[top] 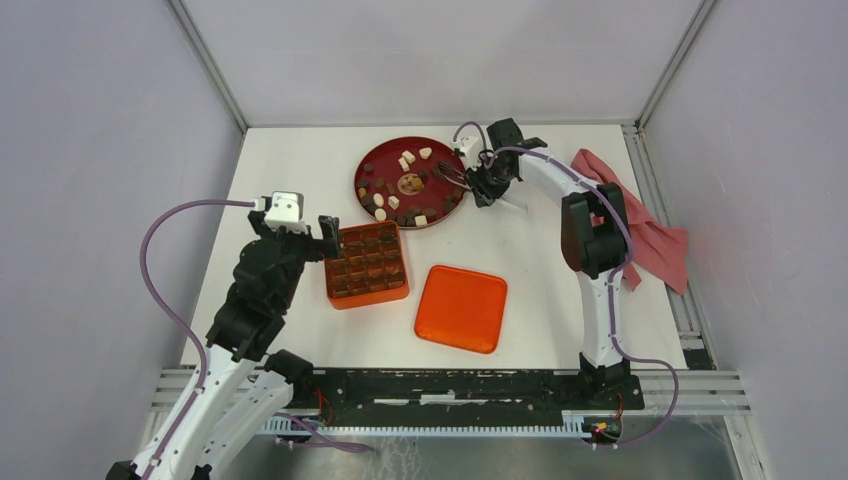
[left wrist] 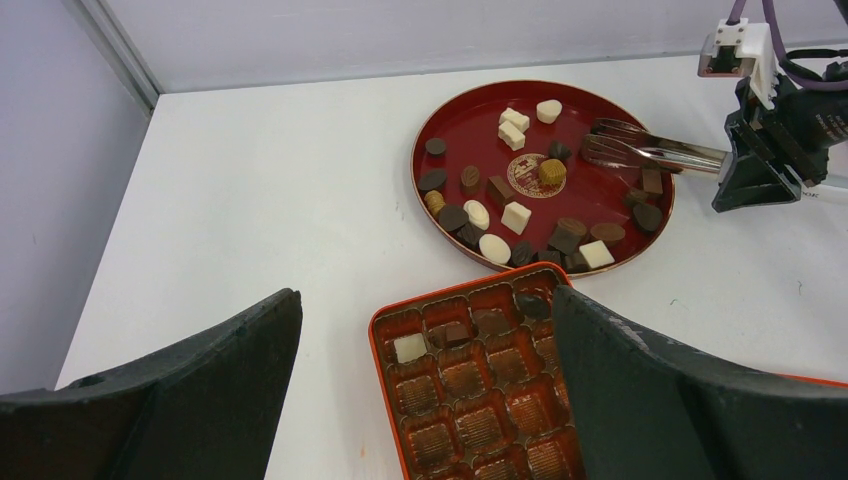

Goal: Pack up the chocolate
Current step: Pick up the fake chocolate from the plate.

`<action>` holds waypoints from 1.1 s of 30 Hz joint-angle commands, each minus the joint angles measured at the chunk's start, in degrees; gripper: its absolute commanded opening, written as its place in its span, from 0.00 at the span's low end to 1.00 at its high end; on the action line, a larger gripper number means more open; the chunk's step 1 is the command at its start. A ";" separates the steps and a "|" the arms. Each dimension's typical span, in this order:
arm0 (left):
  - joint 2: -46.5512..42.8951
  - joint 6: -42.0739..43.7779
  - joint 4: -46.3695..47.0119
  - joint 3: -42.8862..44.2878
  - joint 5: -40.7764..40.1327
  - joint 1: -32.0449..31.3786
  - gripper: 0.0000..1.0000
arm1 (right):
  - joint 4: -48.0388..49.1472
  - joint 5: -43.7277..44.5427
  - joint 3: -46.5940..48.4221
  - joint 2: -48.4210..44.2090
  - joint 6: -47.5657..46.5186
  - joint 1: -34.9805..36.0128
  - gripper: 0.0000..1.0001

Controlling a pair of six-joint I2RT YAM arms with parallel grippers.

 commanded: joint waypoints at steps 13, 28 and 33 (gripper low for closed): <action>0.27 -1.45 1.40 1.08 0.72 0.36 0.99 | 2.43 1.97 2.80 1.87 1.44 0.02 0.45; 0.62 -1.45 1.40 1.13 0.69 0.31 0.99 | 2.92 1.40 2.61 1.32 1.61 0.02 0.21; 0.53 -1.42 1.38 1.13 0.63 0.32 0.99 | 4.24 0.37 0.79 -1.41 1.60 -0.17 0.00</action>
